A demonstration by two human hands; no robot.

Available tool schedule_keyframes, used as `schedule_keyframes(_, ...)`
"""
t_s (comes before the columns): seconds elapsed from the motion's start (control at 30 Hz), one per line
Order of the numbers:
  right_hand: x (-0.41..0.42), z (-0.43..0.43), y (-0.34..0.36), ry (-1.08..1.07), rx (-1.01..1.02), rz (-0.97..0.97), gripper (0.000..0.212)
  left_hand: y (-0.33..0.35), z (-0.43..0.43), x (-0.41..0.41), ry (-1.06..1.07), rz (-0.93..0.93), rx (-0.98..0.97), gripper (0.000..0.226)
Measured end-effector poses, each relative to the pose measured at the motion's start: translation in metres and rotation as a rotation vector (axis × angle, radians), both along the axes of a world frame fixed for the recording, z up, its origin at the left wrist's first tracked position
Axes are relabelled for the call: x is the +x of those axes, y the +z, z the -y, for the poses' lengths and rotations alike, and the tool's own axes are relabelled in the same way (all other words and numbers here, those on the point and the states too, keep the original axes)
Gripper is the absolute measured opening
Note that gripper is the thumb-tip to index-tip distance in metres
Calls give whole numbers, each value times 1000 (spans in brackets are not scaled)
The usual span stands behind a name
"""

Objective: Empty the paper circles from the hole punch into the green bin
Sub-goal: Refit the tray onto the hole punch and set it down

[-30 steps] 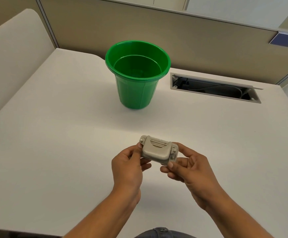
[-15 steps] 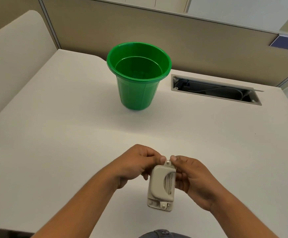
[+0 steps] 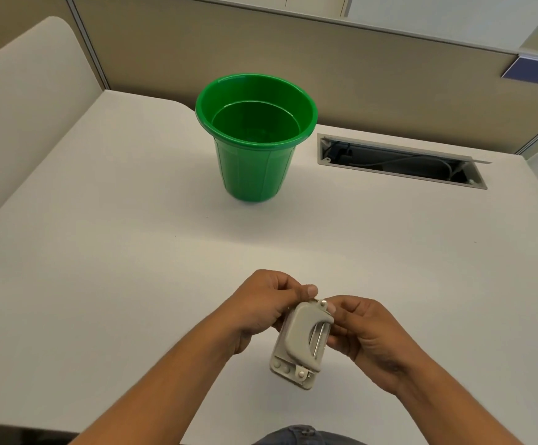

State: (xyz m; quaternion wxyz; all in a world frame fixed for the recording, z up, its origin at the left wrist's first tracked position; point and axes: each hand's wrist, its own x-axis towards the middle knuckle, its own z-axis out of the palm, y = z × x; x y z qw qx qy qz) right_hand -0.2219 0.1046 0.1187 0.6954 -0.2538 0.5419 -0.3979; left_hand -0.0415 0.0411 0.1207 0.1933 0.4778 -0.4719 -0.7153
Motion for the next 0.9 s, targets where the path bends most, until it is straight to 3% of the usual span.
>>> schedule_keyframes(0.17, 1, 0, -9, -337, 44, 161, 10, -11, -12, -2, 218, 88, -60, 42)
schedule_keyframes(0.37, -2, 0, -27, -511, 27, 176, 19, -22, -24, 1, 276, 69, -72, 53)
schedule_keyframes(0.53, -7, 0, -32, -352, -3, 57, 30, -33, -16, 2, 317, 171, -185, 47)
schedule_keyframes(0.7, -14, 8, -29, -112, -57, -144, 44, -40, 3, 8, 210, 175, -233, 50)
schedule_keyframes(0.9, -13, 30, -47, -125, -105, -480, 24, -56, 21, -7, 318, 335, -261, 52)
